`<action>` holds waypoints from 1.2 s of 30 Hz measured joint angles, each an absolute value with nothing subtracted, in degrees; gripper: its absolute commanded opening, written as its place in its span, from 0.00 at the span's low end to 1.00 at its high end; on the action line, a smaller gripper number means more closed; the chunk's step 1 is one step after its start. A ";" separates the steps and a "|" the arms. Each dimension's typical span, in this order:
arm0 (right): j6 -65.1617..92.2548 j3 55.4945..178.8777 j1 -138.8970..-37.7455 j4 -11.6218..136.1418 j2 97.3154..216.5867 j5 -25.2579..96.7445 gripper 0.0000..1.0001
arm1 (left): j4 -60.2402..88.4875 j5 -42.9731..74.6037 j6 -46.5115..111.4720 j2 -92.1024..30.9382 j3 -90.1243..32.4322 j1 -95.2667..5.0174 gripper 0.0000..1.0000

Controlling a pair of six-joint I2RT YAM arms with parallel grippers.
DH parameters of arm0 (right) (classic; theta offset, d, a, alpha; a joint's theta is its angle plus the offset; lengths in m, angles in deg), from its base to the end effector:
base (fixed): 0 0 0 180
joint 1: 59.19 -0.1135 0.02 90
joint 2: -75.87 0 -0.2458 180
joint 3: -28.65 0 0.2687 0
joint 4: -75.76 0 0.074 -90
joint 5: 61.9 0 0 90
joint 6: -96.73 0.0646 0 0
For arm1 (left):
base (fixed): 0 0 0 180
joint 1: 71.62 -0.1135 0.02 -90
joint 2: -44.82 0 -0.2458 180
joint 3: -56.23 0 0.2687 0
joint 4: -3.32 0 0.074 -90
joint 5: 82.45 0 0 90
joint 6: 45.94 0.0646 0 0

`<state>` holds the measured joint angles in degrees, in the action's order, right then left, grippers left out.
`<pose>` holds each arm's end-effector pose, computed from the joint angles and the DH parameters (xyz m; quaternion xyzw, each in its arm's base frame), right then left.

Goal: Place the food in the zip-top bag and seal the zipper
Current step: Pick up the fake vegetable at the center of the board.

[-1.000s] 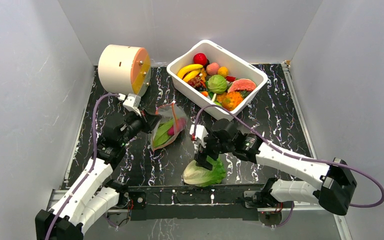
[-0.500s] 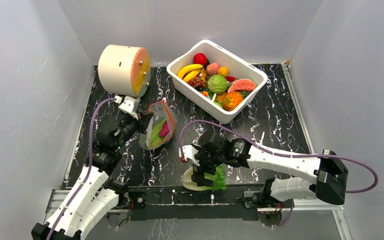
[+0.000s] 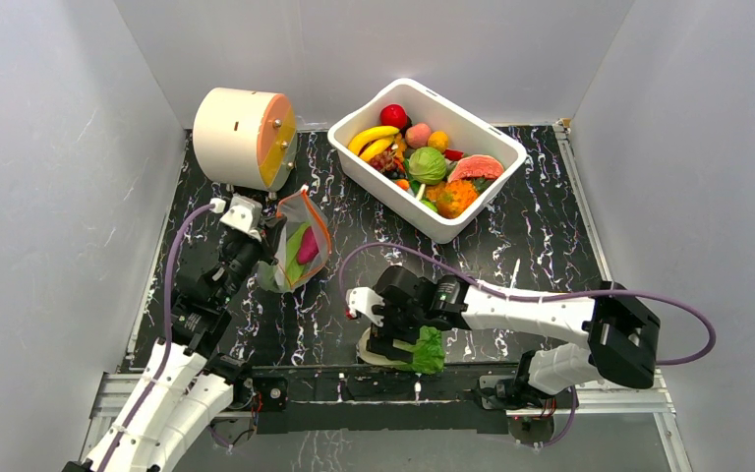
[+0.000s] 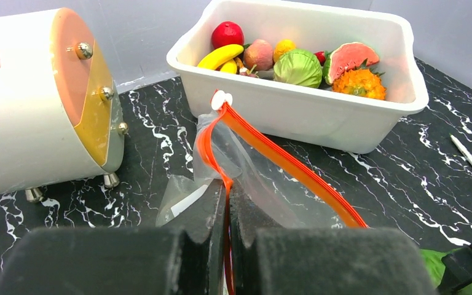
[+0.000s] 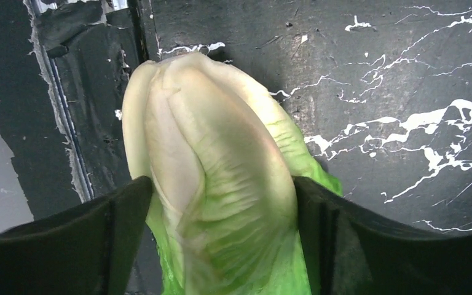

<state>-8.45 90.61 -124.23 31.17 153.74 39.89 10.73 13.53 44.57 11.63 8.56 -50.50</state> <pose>0.1122 0.2724 0.1607 -0.6397 0.7188 0.1968 0.1878 0.1950 -0.0825 0.3323 0.1625 0.6422 -0.1679 0.7301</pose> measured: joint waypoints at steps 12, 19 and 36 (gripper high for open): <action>-1.63 94.41 -122.44 31.46 150.59 35.85 0.13 | 8.33 19.72 45.60 8.29 8.56 -50.50 0.00; 11.42 101.36 -122.42 27.44 142.76 32.55 0.14 | 7.76 27.94 51.13 -6.59 3.16 -50.50 0.00; 44.51 108.38 -122.22 30.43 141.85 22.06 0.12 | 11.60 38.69 62.17 -6.40 3.82 -50.46 0.07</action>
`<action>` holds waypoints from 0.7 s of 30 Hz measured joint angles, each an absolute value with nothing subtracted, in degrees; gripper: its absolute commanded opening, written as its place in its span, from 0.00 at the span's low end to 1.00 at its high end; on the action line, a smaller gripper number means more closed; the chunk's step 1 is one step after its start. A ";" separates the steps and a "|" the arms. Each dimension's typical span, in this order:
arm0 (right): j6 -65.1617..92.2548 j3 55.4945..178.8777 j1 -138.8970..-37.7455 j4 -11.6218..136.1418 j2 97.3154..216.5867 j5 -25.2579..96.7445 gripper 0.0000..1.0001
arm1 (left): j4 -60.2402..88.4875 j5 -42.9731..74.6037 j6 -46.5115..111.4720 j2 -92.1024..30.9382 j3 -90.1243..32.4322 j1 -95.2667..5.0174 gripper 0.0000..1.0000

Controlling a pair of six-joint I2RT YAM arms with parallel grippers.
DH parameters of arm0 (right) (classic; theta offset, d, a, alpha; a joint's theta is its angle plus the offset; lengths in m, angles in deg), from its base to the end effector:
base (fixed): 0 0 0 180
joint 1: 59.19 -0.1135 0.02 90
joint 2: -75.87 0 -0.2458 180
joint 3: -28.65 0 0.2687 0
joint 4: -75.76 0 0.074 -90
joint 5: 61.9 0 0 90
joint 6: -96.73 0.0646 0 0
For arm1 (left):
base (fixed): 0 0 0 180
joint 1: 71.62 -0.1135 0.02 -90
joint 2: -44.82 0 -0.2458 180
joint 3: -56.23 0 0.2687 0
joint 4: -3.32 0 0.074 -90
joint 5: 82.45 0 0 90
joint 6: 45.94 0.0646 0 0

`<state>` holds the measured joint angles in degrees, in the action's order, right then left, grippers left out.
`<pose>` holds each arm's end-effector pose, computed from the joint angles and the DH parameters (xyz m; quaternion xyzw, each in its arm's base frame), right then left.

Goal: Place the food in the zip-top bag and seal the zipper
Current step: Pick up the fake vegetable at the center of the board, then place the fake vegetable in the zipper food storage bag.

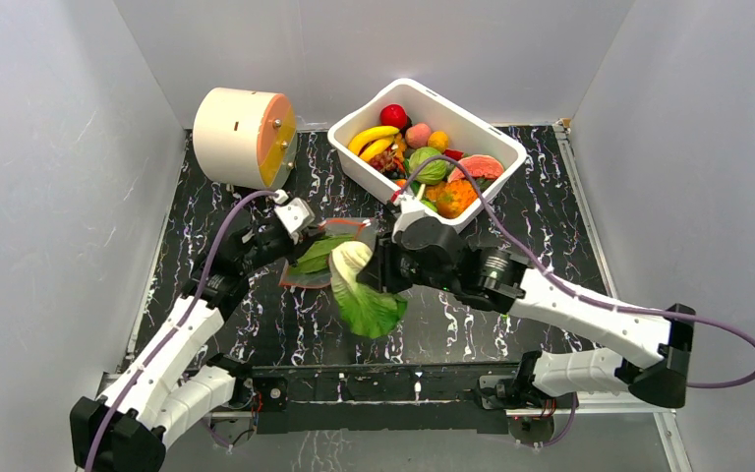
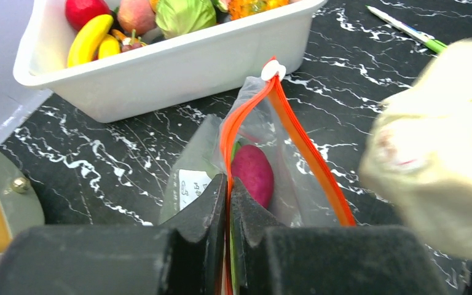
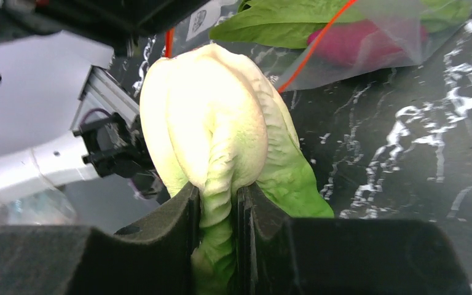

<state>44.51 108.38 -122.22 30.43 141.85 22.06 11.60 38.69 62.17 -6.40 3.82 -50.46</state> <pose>0.1415 0.2631 0.3295 -0.1654 0.8562 0.3462 0.3460 0.2332 -0.1261 0.2947 0.4100 0.6203 -0.2181 0.6322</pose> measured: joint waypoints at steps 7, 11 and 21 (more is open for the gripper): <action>56.23 105.08 -122.15 39.26 148.01 24.00 0.10 | 16.78 39.85 61.23 -2.84 5.08 -50.43 0.12; 60.95 102.08 -121.98 41.42 149.78 24.68 0.10 | 20.17 39.78 61.23 -0.30 5.08 -50.43 0.10; 67.24 99.72 -121.65 41.29 150.28 20.16 0.08 | 25.61 37.95 60.66 2.10 5.50 -50.41 0.00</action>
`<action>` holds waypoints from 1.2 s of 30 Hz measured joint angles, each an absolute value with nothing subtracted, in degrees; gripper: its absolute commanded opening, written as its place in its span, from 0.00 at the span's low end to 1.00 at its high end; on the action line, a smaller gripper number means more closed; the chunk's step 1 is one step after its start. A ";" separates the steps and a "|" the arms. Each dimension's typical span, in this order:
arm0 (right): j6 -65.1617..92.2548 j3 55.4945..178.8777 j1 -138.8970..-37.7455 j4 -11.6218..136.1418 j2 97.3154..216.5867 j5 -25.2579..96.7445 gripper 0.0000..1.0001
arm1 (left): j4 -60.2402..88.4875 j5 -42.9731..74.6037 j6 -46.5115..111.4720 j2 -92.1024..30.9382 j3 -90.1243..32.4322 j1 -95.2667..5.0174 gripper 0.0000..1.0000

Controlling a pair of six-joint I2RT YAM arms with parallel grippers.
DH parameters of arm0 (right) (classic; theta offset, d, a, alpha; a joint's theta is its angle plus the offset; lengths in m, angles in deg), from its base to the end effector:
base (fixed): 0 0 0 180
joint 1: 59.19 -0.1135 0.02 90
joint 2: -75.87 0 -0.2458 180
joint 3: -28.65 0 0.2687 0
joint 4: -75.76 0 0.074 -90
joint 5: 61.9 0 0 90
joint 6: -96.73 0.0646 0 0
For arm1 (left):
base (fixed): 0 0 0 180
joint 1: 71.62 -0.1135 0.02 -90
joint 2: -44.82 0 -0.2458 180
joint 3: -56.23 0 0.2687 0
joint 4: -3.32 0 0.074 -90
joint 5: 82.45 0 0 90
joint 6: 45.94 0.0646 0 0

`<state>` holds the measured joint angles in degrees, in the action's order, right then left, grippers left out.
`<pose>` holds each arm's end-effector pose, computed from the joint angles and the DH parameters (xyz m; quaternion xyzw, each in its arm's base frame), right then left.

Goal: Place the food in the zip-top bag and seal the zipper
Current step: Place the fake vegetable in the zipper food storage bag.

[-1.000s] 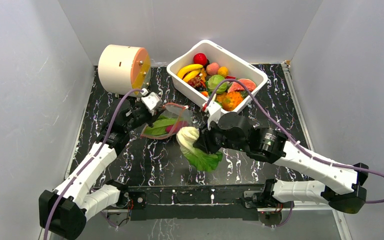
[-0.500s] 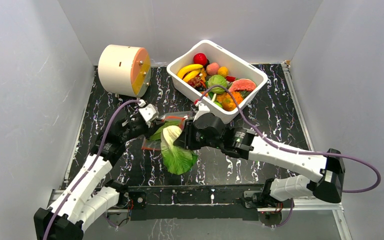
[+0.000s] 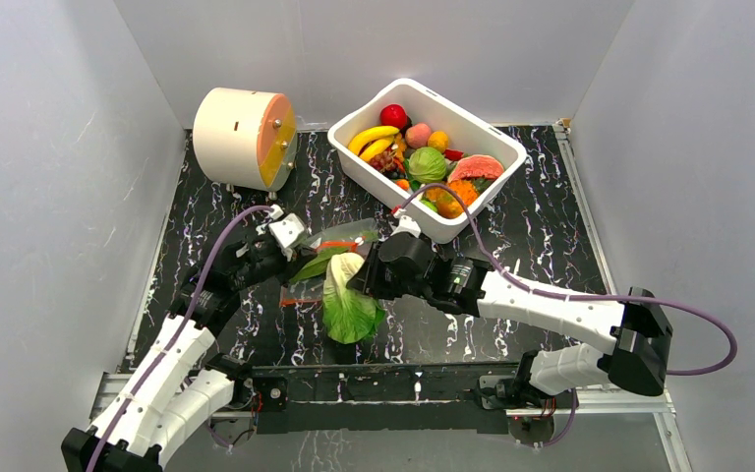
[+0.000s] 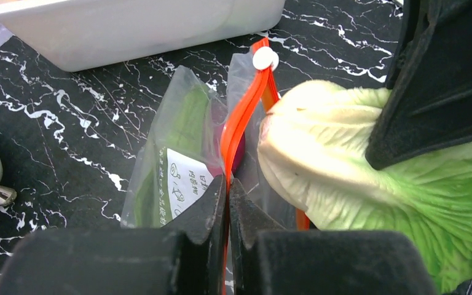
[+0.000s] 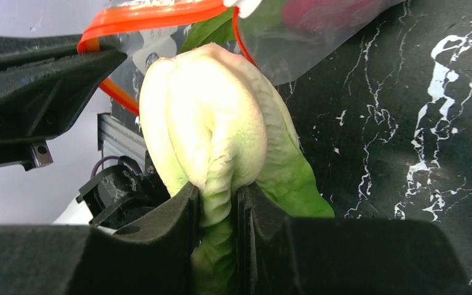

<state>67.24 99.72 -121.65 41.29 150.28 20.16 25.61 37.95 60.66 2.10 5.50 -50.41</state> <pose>0.1610 0.2895 0.2500 0.0152 0.8963 0.3559 0.2641 0.2037 -0.1141 0.2857 0.3991 0.6687 -0.2307 0.5835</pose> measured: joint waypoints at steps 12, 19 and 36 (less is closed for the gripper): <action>68.36 101.58 -120.78 37.18 151.07 20.00 0.09 | 27.76 40.22 57.19 0.25 5.39 -50.39 0.00; 69.69 101.56 -120.80 39.44 150.96 30.54 0.05 | 22.99 42.47 53.34 1.45 6.77 -50.41 0.00; 77.91 99.35 -117.19 44.77 152.84 27.87 0.02 | 19.10 48.31 49.99 5.27 9.32 -50.43 0.00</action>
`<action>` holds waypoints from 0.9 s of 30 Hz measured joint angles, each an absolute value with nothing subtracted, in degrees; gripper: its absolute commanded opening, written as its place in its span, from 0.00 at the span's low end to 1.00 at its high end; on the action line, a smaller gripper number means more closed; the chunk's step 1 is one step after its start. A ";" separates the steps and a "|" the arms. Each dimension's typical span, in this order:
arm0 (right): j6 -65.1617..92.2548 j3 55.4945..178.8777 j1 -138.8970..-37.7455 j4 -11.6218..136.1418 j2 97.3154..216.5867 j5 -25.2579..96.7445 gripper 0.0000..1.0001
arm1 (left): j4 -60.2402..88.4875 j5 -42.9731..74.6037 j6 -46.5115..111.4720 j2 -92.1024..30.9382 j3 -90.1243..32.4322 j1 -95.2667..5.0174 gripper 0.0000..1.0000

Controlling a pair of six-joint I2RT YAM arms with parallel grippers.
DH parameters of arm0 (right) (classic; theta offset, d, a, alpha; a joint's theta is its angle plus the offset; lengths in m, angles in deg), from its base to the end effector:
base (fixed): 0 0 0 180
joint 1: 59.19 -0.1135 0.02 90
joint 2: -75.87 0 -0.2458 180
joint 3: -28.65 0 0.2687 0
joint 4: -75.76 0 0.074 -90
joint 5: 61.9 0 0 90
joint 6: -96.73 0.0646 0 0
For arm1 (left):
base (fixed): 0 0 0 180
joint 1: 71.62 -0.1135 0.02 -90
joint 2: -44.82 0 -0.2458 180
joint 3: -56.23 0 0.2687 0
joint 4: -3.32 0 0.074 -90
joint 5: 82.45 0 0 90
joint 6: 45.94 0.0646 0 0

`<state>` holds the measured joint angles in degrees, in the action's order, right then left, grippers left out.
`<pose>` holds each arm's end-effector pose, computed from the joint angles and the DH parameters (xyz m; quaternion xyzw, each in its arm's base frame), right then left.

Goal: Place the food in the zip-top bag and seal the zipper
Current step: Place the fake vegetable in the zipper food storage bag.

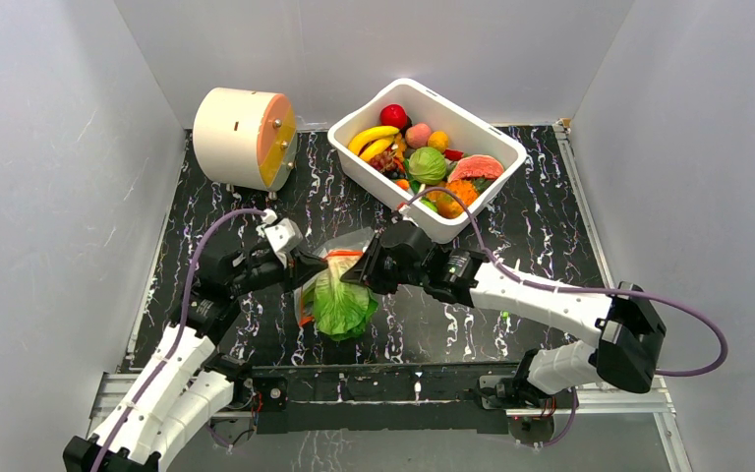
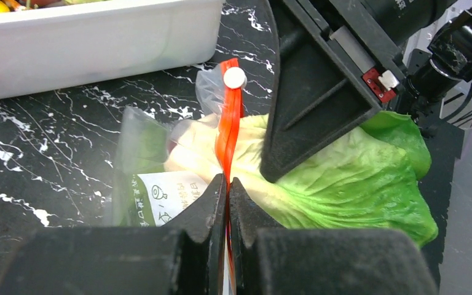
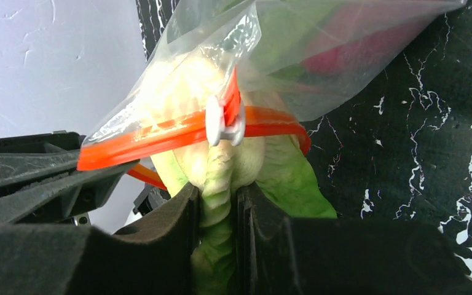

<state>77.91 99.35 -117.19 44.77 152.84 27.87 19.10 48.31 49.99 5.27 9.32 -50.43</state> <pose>0.1814 0.2899 0.2397 0.1037 0.8899 0.4004 0.1922 0.1885 -0.1183 0.2864 0.3876 0.6366 -0.3426 0.5720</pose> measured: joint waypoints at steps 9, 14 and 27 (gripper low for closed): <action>80.25 99.27 -117.15 46.89 156.03 26.41 0.03 | 17.72 51.56 50.08 5.34 11.93 -50.43 0.00; 82.00 99.27 -117.15 48.40 156.99 24.75 0.01 | 17.75 52.46 50.80 5.86 12.14 -50.43 0.00; 89.84 93.87 -117.17 56.42 151.83 15.33 0.01 | 15.78 53.88 49.80 7.28 12.47 -50.43 0.00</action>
